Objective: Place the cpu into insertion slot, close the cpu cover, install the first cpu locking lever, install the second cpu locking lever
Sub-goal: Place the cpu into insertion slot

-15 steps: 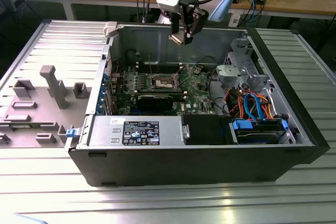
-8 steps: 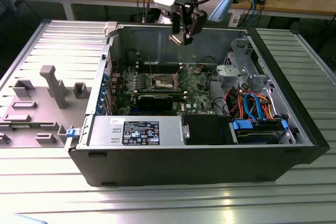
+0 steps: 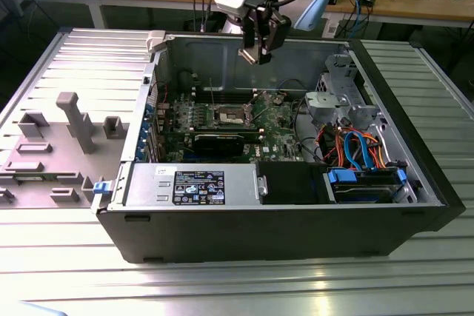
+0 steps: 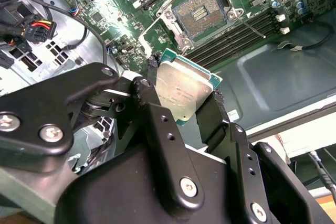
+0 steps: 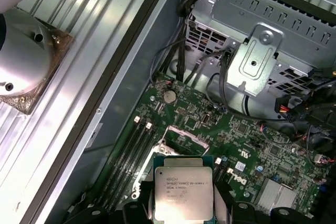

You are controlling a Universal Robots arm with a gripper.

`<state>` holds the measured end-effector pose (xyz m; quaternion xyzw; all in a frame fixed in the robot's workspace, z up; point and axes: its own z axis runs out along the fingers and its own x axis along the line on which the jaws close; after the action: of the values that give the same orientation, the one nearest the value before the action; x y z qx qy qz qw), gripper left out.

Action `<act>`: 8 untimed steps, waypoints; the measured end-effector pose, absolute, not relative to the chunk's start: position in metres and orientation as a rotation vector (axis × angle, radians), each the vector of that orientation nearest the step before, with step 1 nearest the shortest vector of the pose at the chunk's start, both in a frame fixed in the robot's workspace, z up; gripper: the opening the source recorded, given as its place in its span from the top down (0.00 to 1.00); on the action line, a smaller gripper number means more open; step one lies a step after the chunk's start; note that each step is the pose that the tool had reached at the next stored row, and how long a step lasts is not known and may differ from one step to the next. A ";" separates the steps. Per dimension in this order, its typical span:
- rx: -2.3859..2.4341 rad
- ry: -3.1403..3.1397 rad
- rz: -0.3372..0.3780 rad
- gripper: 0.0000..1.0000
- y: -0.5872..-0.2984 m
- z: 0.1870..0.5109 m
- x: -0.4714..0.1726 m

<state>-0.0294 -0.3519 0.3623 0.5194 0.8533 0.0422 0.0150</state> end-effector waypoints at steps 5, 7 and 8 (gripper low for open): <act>1.636 2.643 0.131 0.46 -0.352 0.362 -0.029; 1.636 2.643 0.131 0.46 -0.352 0.362 -0.029; 1.636 2.643 0.131 0.46 -0.352 0.362 -0.029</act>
<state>-0.0294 -0.3519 0.3618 0.5259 0.8494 0.0422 0.0153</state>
